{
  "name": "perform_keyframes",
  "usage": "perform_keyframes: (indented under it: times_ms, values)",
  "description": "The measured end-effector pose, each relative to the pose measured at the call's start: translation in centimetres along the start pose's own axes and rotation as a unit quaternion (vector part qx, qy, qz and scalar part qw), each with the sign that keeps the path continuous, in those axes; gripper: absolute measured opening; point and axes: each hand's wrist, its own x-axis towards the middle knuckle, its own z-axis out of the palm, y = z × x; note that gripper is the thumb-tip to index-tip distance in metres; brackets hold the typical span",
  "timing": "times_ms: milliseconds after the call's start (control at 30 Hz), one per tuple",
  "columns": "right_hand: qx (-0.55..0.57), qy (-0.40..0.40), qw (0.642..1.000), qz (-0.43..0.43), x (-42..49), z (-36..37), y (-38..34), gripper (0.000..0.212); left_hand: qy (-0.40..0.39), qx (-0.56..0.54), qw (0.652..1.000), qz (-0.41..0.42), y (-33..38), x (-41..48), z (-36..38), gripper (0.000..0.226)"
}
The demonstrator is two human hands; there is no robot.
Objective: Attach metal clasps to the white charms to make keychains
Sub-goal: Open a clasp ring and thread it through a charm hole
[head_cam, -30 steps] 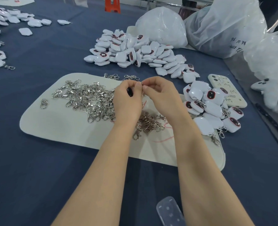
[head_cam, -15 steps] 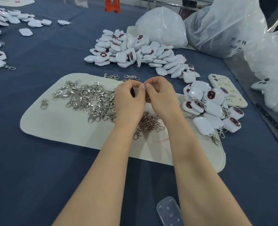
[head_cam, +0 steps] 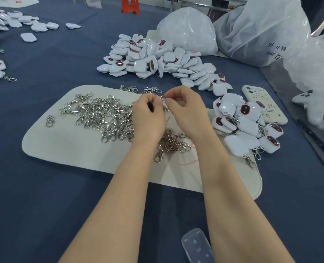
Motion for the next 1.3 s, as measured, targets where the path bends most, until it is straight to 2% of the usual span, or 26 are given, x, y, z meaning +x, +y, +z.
perform_keyframes:
  times_ms: [67,400,733,1300]
  values:
    - [0.005,-0.004,1.0,-0.005,-0.1,0.1,0.1,0.006,-0.003,-0.026,1.0,-0.009,0.0,0.1,0.0,0.019]
    - [0.015,0.026,0.999,-0.024,0.0,0.7,0.4,0.014,-0.003,-0.043,0.999,-0.011,0.1,0.0,-0.1,0.017]
    - [0.016,0.048,0.998,-0.028,-0.1,1.3,0.4,0.011,0.015,-0.025,1.0,0.002,0.2,0.1,-0.1,0.022]
    - [0.027,0.043,0.999,-0.016,-0.2,1.2,0.3,0.01,0.017,0.026,0.999,0.034,-0.1,0.2,-0.2,0.014]
